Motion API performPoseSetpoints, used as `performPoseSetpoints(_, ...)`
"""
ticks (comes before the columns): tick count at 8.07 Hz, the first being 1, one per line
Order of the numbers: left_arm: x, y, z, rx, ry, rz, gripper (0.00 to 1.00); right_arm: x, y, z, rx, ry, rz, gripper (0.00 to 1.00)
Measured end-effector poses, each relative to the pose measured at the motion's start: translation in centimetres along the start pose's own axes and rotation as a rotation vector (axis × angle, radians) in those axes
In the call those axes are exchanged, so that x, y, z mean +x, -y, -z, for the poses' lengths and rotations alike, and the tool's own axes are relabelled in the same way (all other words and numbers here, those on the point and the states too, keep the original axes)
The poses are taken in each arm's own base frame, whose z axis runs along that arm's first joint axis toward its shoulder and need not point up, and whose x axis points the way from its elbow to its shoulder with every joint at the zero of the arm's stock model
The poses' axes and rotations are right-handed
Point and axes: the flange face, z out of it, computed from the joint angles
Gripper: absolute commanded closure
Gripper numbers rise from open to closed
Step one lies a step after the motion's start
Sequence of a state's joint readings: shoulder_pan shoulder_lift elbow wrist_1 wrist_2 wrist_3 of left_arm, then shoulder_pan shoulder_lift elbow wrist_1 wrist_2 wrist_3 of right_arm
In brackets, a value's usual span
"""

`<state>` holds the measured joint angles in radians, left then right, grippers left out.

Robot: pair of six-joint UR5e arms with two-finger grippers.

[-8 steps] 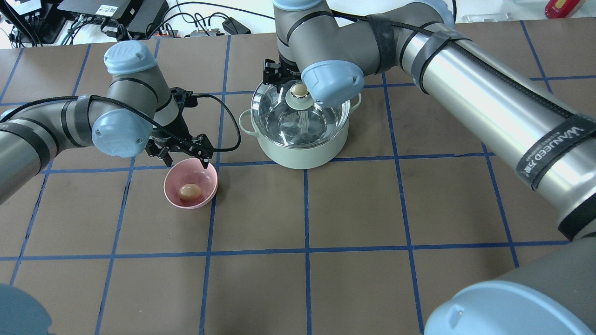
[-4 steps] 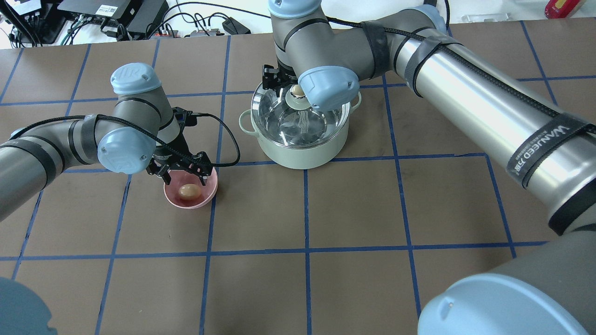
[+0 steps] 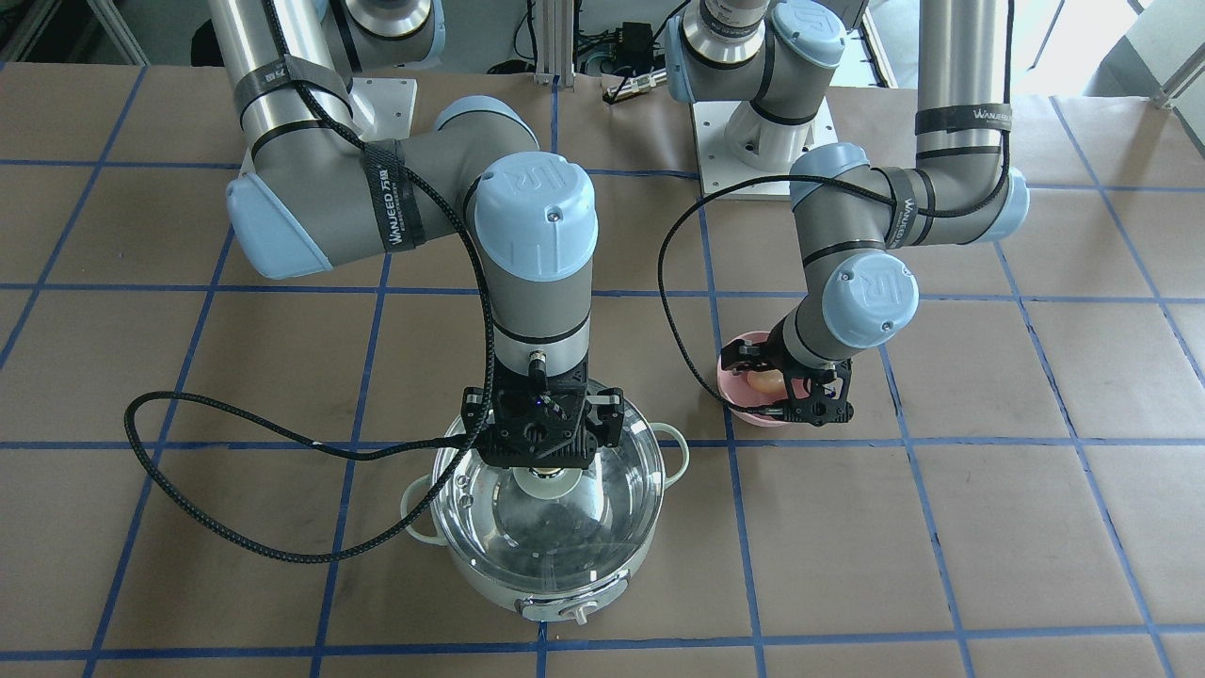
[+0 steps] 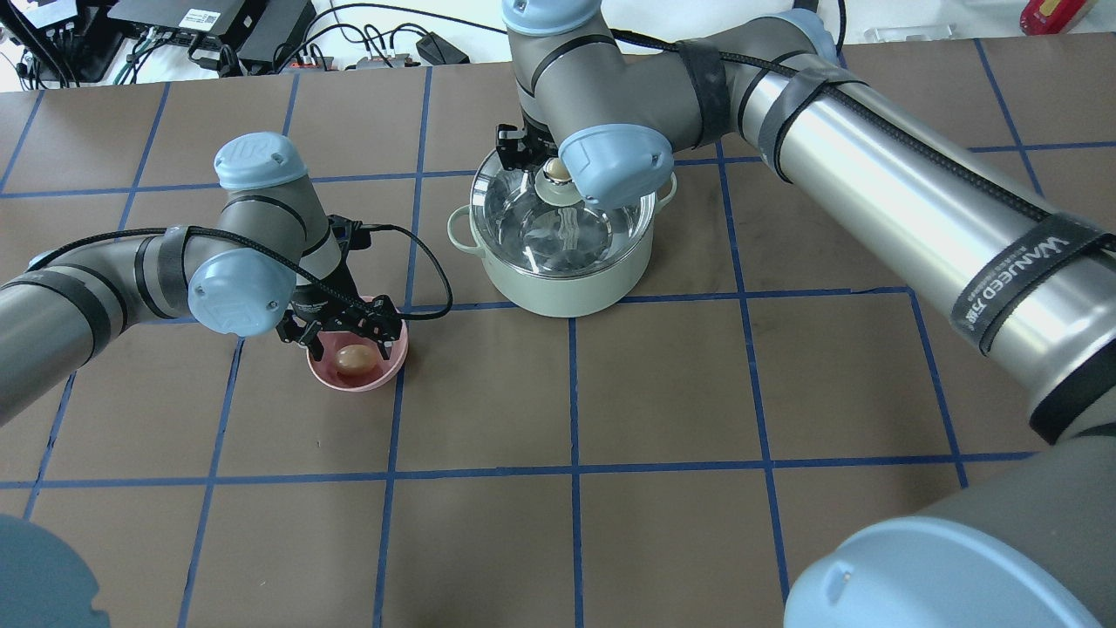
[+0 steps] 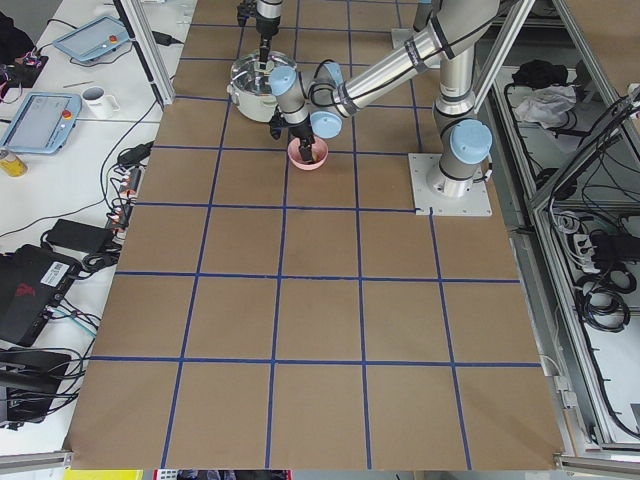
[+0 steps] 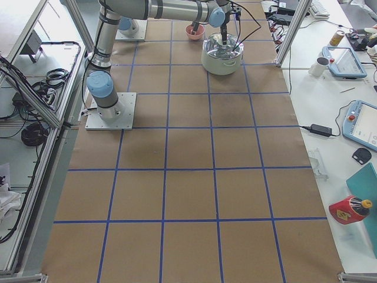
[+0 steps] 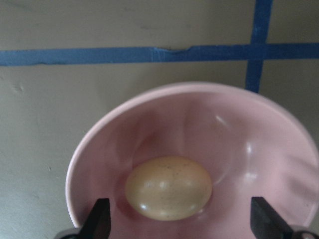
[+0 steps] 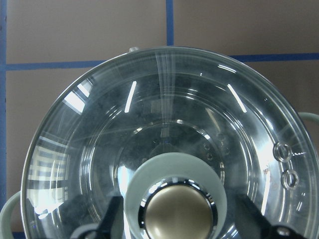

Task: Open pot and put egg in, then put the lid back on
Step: 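Lower the left gripper and grasp the egg while the right gripper grasps the lid knob, then lift the glass lid off with the right gripper while the left lifts the egg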

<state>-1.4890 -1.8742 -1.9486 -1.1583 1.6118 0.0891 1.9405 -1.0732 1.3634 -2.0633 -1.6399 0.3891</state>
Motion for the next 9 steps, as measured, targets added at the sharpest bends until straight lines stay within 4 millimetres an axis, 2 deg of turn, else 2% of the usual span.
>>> performPoseSetpoints(2,0.0,0.4,-1.1,-0.023,-0.003,0.001,0.00,0.0,0.0,0.1,0.001,0.000,-0.002,0.27)
performPoseSetpoints(3,0.0,0.6,-1.5,-0.030,-0.004,0.001,0.19,0.0,0.0,0.1,0.002,0.000,0.000,0.37)
performPoseSetpoints(4,0.0,0.7,-1.6,-0.033,-0.004,0.001,0.48,0.0,0.0,0.0,0.001,0.000,0.003,0.52)
performPoseSetpoints(5,0.0,0.7,-1.8,-0.035,-0.003,0.000,0.72,0.0,0.0,0.0,0.000,0.002,0.002,0.70)
performPoseSetpoints(6,-0.1,0.8,-1.8,-0.036,-0.001,-0.002,0.87,-0.1,0.0,0.0,-0.002,0.005,-0.001,0.91)
performPoseSetpoints(7,-0.1,0.8,-1.8,-0.036,-0.002,-0.005,1.00,-0.1,0.0,0.0,-0.004,0.008,-0.002,1.00)
performPoseSetpoints(9,0.0,0.8,-1.8,-0.037,-0.005,-0.010,1.00,0.2,0.1,0.1,-0.004,0.013,-0.004,1.00)
